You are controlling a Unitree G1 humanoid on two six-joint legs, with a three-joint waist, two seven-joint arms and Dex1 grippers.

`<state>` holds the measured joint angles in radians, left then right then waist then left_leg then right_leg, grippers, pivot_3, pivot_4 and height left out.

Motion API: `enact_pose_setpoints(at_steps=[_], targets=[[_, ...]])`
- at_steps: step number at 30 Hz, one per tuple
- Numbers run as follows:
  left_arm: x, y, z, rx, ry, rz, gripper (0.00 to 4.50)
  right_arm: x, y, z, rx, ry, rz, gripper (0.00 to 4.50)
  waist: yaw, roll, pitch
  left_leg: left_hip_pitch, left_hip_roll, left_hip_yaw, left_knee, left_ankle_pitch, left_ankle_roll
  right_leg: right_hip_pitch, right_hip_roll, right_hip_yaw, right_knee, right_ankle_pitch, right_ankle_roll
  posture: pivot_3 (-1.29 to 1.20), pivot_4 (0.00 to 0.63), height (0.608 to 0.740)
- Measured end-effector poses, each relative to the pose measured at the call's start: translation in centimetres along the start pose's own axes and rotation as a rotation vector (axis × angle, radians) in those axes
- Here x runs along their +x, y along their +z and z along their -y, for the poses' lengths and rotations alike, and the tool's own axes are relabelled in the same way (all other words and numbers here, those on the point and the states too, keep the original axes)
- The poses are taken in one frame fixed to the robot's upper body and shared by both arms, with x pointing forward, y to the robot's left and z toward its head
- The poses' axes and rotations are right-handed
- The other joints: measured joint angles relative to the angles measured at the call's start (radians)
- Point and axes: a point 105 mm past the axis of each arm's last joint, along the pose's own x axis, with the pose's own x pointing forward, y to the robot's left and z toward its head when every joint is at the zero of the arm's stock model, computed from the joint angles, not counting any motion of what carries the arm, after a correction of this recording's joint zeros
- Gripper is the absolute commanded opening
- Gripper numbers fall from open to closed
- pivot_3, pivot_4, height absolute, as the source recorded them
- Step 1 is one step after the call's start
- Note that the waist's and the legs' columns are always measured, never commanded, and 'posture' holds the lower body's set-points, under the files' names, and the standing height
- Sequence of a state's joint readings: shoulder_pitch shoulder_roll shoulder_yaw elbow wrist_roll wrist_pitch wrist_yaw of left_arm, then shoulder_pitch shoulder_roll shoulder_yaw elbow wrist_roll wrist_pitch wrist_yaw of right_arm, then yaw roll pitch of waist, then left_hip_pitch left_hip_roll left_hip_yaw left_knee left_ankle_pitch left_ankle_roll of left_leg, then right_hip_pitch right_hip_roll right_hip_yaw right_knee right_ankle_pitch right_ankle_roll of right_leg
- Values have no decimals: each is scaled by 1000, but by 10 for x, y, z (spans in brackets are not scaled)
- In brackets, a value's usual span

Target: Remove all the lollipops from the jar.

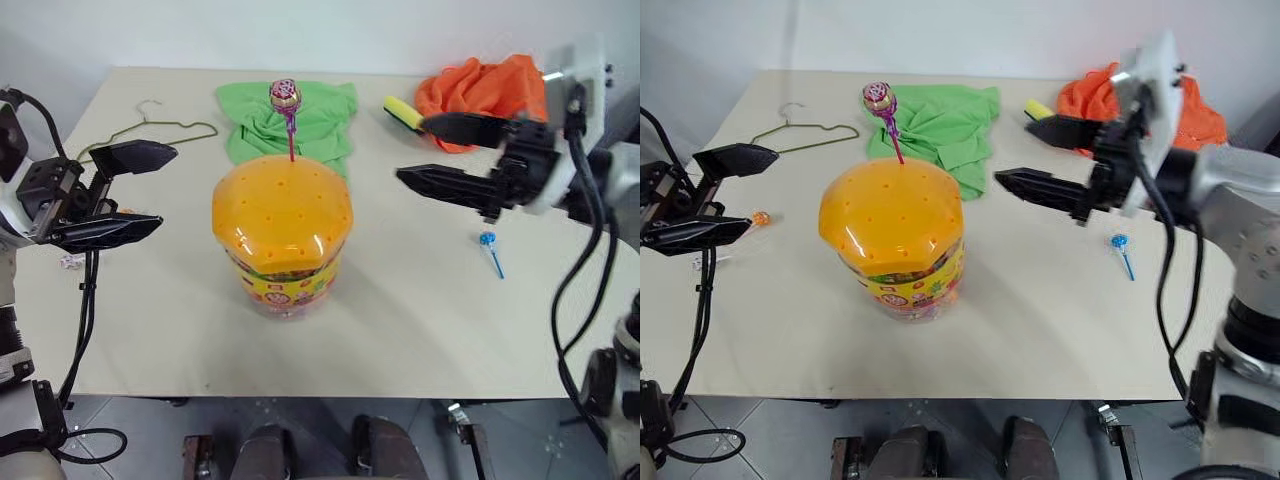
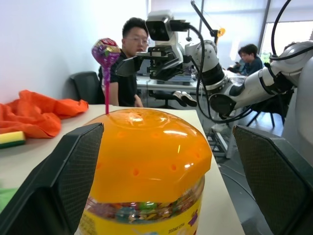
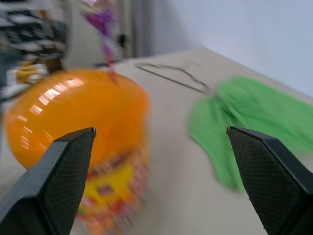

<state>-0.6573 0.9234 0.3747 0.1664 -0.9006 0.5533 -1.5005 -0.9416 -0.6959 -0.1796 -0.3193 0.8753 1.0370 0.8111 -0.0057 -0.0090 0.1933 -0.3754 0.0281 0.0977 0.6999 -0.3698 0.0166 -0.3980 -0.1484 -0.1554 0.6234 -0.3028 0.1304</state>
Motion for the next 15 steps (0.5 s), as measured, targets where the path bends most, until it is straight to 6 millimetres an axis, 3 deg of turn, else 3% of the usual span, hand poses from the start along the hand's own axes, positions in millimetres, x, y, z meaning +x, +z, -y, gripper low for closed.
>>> enact_pose_setpoints(at_steps=[5, 15], targets=[[-8, 2, 4, 12, 27, 4, 4500, 38, -2, -4, 27, 160, 39, 4478, -2, 0, 0, 0, 0, -1, 0, 0, 0, 0, 0, -1, 1, 0, 0, 0, 150, 740], [-30, -6, 25, -2, 131, -43, 4500, 88, -18, 9, 48, 237, 44, 4478, -30, 0, 0, 0, 1, -3, -1, 0, 0, 0, 0, -2, 2, 0, 0, 0, 150, 740]])
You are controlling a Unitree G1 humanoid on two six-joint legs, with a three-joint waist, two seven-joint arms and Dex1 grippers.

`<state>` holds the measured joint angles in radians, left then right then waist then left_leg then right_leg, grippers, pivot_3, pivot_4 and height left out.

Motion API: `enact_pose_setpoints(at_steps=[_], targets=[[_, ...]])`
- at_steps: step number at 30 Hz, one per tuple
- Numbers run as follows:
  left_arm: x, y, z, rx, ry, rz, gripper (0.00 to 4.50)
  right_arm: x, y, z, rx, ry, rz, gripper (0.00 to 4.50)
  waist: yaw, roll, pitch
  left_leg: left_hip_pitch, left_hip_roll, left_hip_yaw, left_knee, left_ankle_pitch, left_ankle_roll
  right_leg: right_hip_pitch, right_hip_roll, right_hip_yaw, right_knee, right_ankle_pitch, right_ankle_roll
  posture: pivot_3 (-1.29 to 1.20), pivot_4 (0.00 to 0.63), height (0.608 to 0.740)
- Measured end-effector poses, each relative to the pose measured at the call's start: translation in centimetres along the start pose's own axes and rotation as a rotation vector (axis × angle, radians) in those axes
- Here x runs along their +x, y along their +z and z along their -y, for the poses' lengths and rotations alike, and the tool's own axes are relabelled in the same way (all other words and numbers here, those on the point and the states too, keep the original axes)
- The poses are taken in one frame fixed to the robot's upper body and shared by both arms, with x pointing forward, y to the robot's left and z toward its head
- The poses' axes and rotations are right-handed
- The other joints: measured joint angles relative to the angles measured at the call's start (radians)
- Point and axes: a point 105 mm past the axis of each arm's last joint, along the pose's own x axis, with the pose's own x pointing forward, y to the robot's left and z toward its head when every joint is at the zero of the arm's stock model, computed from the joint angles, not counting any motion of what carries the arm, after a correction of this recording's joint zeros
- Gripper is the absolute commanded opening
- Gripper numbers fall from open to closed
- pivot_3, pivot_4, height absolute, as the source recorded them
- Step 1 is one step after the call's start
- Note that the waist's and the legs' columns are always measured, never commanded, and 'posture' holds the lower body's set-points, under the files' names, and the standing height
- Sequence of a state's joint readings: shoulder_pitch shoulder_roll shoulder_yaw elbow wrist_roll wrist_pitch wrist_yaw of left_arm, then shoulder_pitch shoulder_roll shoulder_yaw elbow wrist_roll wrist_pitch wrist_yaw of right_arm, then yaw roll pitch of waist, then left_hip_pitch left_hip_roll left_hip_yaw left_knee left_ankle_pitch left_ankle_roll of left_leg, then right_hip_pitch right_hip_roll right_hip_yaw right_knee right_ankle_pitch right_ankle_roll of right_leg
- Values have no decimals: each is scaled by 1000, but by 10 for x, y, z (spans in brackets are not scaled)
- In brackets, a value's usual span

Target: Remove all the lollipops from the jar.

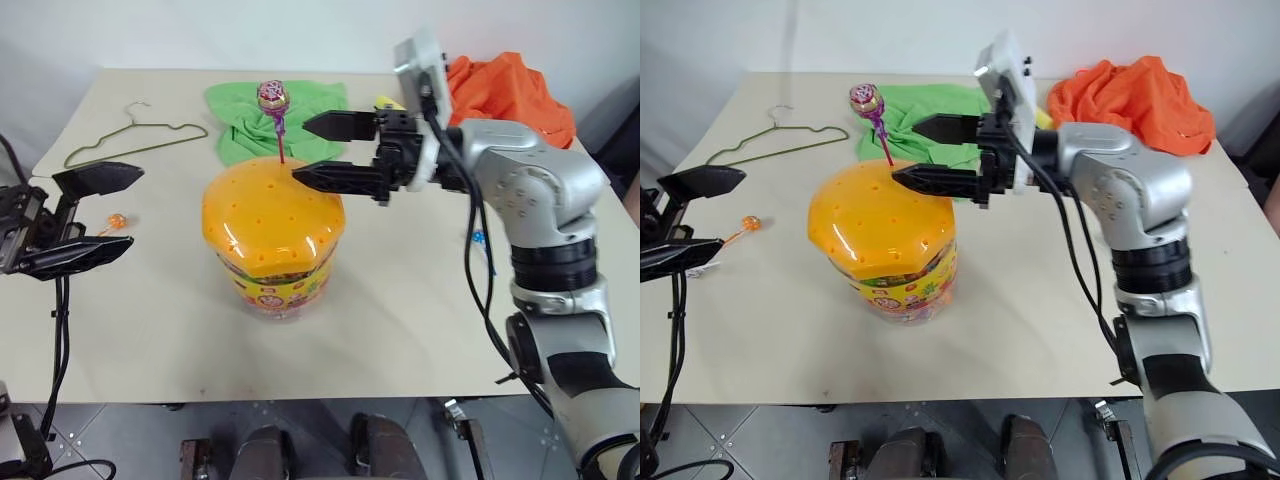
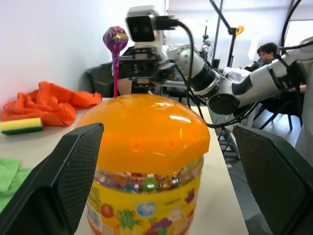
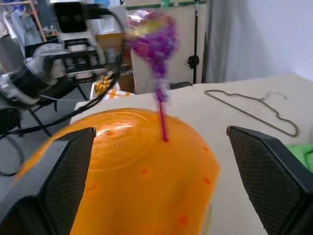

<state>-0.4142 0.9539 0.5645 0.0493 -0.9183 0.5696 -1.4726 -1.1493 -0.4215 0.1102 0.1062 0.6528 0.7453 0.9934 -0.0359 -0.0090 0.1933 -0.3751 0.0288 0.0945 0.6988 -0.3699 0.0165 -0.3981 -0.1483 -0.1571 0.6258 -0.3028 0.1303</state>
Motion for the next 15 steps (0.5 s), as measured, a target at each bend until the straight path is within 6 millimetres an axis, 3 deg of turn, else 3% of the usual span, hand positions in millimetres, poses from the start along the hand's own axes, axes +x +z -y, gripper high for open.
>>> enact_pose_setpoints(at_steps=[3, 8, 15], targets=[[-3, 0, 4, -4, 23, -6, 4500, 9, -1, 5, 7, 15, 14, 4478, -4, 0, 0, 0, 0, -1, -1, 0, 0, -1, 0, 0, 0, 0, 0, 0, 150, 740], [-1, 3, 10, 12, 33, -4, 4500, 23, 15, -3, -30, 97, 49, 2867, -2, 0, 0, 0, 0, -2, 0, 0, 0, 0, 0, 0, 1, 0, 0, 0, 150, 740], [1, 4, 13, 13, 22, 0, 4500, 23, 18, -6, -46, 114, 53, 379, -1, 0, 0, 0, 0, -2, 0, 0, -1, -1, 0, 0, 1, 0, 0, 0, 150, 740]])
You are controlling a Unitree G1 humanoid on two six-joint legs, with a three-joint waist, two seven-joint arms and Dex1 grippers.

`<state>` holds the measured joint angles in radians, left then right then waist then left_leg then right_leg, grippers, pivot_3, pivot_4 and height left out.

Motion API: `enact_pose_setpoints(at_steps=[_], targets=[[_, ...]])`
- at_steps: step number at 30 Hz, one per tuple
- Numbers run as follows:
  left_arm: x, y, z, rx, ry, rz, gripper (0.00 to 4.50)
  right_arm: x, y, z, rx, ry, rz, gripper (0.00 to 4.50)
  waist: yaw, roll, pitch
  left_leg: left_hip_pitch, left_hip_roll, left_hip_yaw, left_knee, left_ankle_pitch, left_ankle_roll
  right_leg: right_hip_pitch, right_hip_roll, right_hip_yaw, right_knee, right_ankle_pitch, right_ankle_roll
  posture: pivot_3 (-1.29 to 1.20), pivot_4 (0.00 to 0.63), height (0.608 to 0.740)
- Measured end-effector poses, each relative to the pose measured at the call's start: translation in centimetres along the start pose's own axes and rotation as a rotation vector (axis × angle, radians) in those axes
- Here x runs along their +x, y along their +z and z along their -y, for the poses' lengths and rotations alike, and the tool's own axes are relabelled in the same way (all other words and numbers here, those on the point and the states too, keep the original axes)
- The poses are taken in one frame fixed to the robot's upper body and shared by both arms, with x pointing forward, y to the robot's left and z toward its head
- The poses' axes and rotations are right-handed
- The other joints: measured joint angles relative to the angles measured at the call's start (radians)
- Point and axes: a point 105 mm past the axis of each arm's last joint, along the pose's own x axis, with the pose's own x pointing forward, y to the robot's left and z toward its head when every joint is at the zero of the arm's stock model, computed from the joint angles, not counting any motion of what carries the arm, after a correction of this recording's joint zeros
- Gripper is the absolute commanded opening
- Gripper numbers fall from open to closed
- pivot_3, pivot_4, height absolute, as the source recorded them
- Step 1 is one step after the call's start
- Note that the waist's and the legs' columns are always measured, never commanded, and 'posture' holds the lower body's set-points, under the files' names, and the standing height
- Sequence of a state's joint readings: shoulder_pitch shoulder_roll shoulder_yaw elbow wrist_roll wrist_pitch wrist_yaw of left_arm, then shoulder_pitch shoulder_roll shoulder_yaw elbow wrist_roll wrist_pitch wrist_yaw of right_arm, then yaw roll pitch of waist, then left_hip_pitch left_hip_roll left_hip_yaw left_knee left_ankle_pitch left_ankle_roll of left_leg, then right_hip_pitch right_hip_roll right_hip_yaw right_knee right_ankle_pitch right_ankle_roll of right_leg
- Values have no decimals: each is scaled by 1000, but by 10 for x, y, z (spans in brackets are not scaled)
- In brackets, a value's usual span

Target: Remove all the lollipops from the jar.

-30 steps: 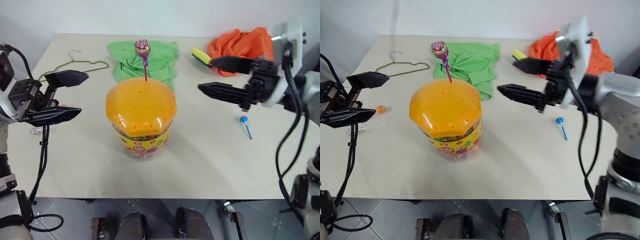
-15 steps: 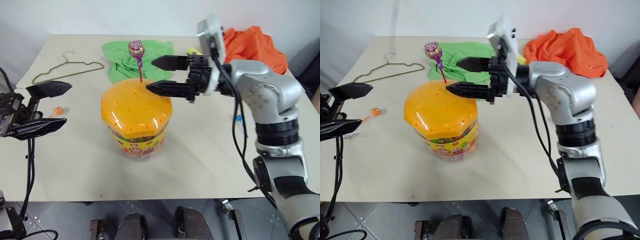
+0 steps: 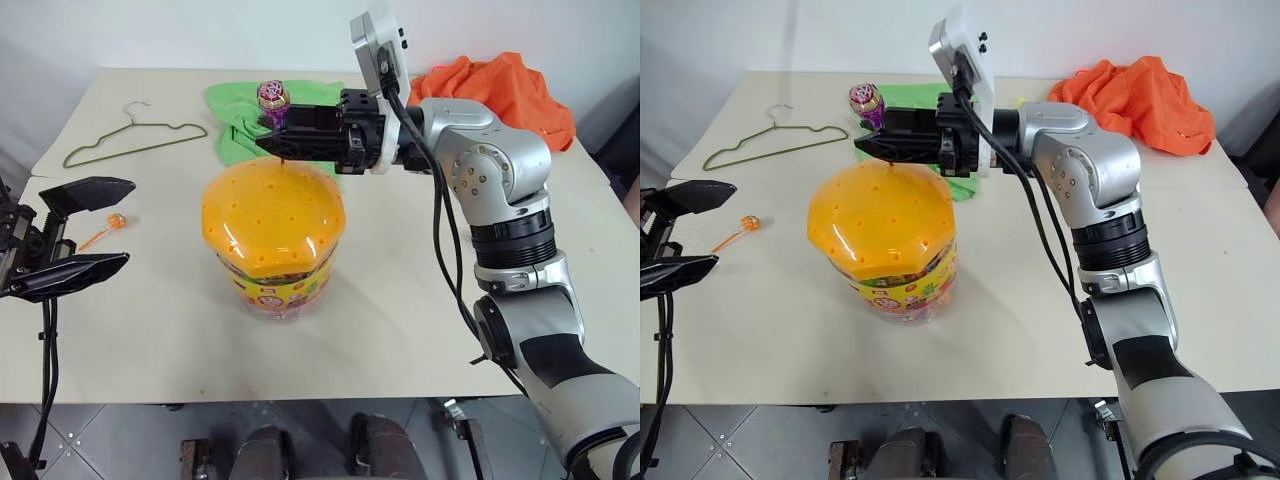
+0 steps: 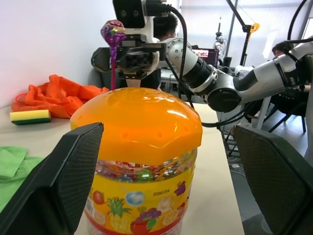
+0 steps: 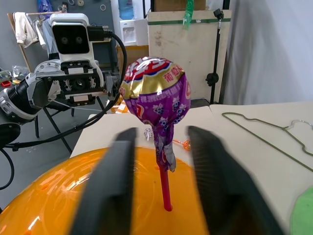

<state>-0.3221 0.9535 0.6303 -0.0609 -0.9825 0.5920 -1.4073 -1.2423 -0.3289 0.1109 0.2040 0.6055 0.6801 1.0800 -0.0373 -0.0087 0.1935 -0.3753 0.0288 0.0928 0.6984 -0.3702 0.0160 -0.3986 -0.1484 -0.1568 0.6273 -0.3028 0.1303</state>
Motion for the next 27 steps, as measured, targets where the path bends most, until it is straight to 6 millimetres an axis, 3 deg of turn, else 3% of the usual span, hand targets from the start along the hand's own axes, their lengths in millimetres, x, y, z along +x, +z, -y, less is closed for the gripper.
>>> enact_pose_setpoints(at_steps=[1, 5, 8, 12, 16, 17, 19, 21, 23, 25, 27], targets=[[1, 0, 0, 0, -3, 0, 4500, 0, 1, 0, -3, -1, 2, 23, 0, 0, 0, 0, 0, 0, 0, 0, 0, 0, 0, 0, 0, 0, 0, 0, 150, 740], [4, 2, -2, 5, -22, 6, 4500, -3, 7, 2, -16, -18, 17, 23, 1, 0, 0, 0, 0, 0, 0, 0, 0, 0, 0, 0, 0, 0, 0, 0, 150, 740], [5, 1, -6, -8, -30, 21, 4500, -12, 30, 10, -70, -79, 41, 23, 3, 0, 0, 0, 0, 0, 0, 0, 0, 0, 0, 0, 0, 0, 0, 0, 150, 740], [6, 1, -10, -18, -42, 34, 4500, -44, 75, 25, -175, -229, 84, 23, 6, 0, 0, 0, 0, 0, 0, 0, 0, 0, 0, 0, 0, 0, 0, 0, 150, 740], [9, 0, -11, -25, -57, 29, 4500, -77, 77, 41, -182, -393, 32, 23, 4, 0, 0, 0, 0, 1, -1, 0, 0, -1, 0, 0, -1, 0, 0, 0, 150, 740], [10, -1, -11, -27, -63, 28, 4500, -90, 73, 46, -175, -454, -17, 23, 5, 0, 0, 0, 0, 2, -1, 0, 0, -1, 0, 0, -1, 0, 0, 0, 150, 740], [9, -2, -11, -32, -63, 29, 4500, -136, 58, 57, -125, -631, -139, 23, 13, 0, 0, -1, 0, 0, -1, -1, 0, -1, 0, 0, 0, 0, 0, 0, 150, 740], [8, -2, -11, -37, -61, 29, 4500, -181, 32, 62, -45, -792, -282, 23, 16, -1, 0, -1, -1, 1, -1, -1, 1, 0, -1, 1, -1, 0, 0, 0, 150, 740], [8, -3, -12, -41, -60, 29, 4500, -227, -11, 60, 68, -935, -455, 23, 13, -1, 0, -1, -1, 3, -1, -2, 1, 0, -1, 1, -2, 0, 0, 0, 150, 740], [8, -4, -12, -45, -59, 28, 4500, -275, -62, 44, 227, -1043, -626, 23, 11, 0, 0, -1, 0, 4, -1, -2, 1, -1, -1, 0, -3, 0, 0, 0, 150, 740], [8, -5, -12, -50, -57, 27, 4500, -306, -92, 26, 330, -1106, -726, 23, 11, 4, 2, -1, 0, 5, -1, -2, 1, -1, -1, 0, -4, 0, 0, 0, 150, 740]])
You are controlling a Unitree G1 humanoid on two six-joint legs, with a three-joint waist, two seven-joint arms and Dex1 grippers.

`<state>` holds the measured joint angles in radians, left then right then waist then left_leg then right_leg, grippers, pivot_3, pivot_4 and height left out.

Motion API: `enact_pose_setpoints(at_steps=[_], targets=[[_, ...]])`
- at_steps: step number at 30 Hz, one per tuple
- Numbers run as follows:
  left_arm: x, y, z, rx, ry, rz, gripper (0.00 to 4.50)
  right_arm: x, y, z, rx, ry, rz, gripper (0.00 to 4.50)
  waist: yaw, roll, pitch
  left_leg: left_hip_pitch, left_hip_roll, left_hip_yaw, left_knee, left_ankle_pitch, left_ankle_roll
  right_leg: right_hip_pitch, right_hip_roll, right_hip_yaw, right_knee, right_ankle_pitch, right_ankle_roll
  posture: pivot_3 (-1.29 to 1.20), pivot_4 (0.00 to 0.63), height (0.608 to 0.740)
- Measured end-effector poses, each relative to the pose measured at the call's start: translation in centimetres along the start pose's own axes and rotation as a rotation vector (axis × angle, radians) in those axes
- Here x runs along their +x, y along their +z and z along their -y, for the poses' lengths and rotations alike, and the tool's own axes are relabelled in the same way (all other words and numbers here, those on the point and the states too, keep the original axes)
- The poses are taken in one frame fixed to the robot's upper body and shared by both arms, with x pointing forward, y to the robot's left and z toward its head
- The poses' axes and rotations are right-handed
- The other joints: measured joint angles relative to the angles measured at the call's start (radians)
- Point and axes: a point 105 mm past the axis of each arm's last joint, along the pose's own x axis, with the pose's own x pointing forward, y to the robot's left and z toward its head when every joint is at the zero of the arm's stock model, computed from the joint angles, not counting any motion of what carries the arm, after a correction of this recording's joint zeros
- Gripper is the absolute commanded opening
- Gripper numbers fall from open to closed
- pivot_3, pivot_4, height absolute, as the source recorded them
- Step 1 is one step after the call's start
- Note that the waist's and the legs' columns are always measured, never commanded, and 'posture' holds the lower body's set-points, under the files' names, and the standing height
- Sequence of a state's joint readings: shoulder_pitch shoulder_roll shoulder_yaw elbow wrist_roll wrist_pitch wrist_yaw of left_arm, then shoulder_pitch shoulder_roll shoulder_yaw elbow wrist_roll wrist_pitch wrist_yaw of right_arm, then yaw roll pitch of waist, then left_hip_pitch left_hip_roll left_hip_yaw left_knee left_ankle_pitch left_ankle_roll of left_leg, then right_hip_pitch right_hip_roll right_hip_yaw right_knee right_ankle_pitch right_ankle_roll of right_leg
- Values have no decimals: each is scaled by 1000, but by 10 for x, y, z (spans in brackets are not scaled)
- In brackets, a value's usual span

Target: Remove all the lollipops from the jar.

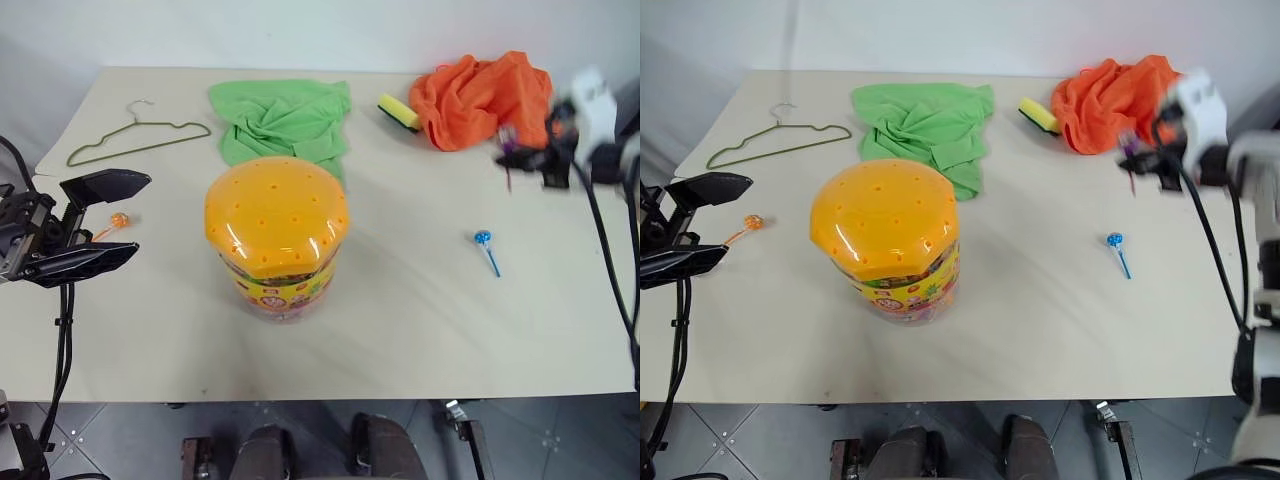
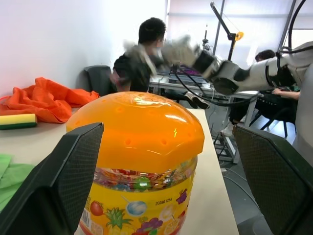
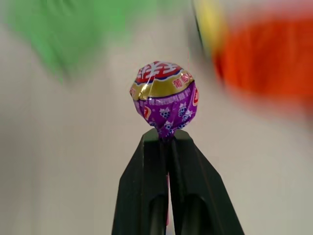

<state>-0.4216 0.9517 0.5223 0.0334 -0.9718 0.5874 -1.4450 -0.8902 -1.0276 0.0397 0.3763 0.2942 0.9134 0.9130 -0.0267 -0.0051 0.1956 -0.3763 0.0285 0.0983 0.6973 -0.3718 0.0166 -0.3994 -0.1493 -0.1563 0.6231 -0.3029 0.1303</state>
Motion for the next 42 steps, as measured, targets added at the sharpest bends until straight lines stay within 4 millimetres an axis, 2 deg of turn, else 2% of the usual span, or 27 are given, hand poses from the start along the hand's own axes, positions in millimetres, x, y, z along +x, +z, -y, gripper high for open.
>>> enact_pose_setpoints(at_steps=[2, 5, 9, 10, 13, 22, 24, 26, 27, 30, 32, 34, 38, 42], targets=[[0, -2, -1, -4, 4, -6, 4500, -3, -39, 12, 55, -46, -117, 23, -2, 3, 2, 0, 0, 2, 0, 0, 0, 0, 0, 1, -1, 0, 0, 0, 150, 740], [1, -6, -3, -16, 10, -13, 4500, -8, -78, 24, 129, -109, -215, 23, -6, 3, 2, 1, 2, 5, 0, 0, 0, -1, 0, 1, -1, 0, 0, 0, 150, 740], [1, -8, -4, -24, 13, -21, 4500, -10, -100, 31, 194, -154, -239, 23, -1, 3, 2, 1, 2, 5, 2, 0, 0, -1, 0, 1, 0, 0, 0, 0, 150, 740], [1, -9, -4, -26, 13, -23, 4500, -9, -105, 31, 209, -159, -242, 539, -1, 3, 2, 1, 1, 5, 2, 0, 0, -1, 0, 2, -1, 0, 0, 0, 150, 740], [1, -10, -4, -29, 15, -25, 4500, -6, -114, 29, 243, -161, -236, 1335, 1, 3, 2, 1, 1, 5, 2, 0, 0, -1, 0, 2, -1, 0, 0, 0, 150, 740], [0, -13, -4, -63, 24, -27, 4500, -16, -99, 23, 233, -150, -128, 4303, 3, 3, 2, 1, 1, 5, 2, 0, 0, -1, 0, 2, 0, 0, 0, 0, 150, 740], [-1, -14, -5, -73, 35, -27, 4500, -20, -88, 19, 218, -130, -68, 4457, 3, 3, 2, 1, 1, 5, 2, 0, 0, -1, 0, 2, 0, 0, 0, 0, 150, 740], [-2, -15, -8, -83, 62, -31, 4500, -24, -71, 10, 192, -89, 15, 4457, 3, 3, 2, 1, 1, 5, 2, 0, 0, -1, 0, 2, 0, 0, 0, 0, 150, 740], [-3, -17, -11, -88, 91, -38, 4500, -29, -56, -1, 166, -34, 91, 4457, 4, 3, 2, 1, 2, 4, 2, 0, 0, -1, 0, 2, 0, 0, 0, 0, 150, 740], [-9, -28, -17, -138, 173, -71, 4500, -39, -17, -47, 64, 179, 288, 4457, 5, 3, 2, 2, 2, 3, 2, 0, 0, 0, 0, 2, 0, 0, 0, 0, 150, 740], [-14, -40, -21, -184, 230, -101, 4500, -43, -8, -77, 7, 318, 352, 4457, 6, 3, 2, 2, 2, 2, 2, 0, 0, 0, 1, 1, 0, 0, 0, 0, 150, 740], [-19, -54, -27, -210, 308, -154, 4500, -41, -21, -104, -58, 449, 318, 4457, 13, 3, 2, 2, 1, 2, 2, 0, 0, 1, 0, 1, 0, 0, 0, 0, 150, 740], [-27, -64, -33, -203, 400, -196, 4500, -26, -53, -141, -142, 665, 218, 4457, 28, 2, 1, 2, 0, 3, 3, 0, 0, 2, 0, 2, -1, 0, 0, 0, 150, 740], [-32, -83, -22, -244, 422, -184, 4500, -14, -60, -157, -169, 734, 227, 4457, 25, 1, 1, 3, 1, 3, 3, 0, 0, 2, 0, 1, -1, 0, 0, 0, 150, 740]])
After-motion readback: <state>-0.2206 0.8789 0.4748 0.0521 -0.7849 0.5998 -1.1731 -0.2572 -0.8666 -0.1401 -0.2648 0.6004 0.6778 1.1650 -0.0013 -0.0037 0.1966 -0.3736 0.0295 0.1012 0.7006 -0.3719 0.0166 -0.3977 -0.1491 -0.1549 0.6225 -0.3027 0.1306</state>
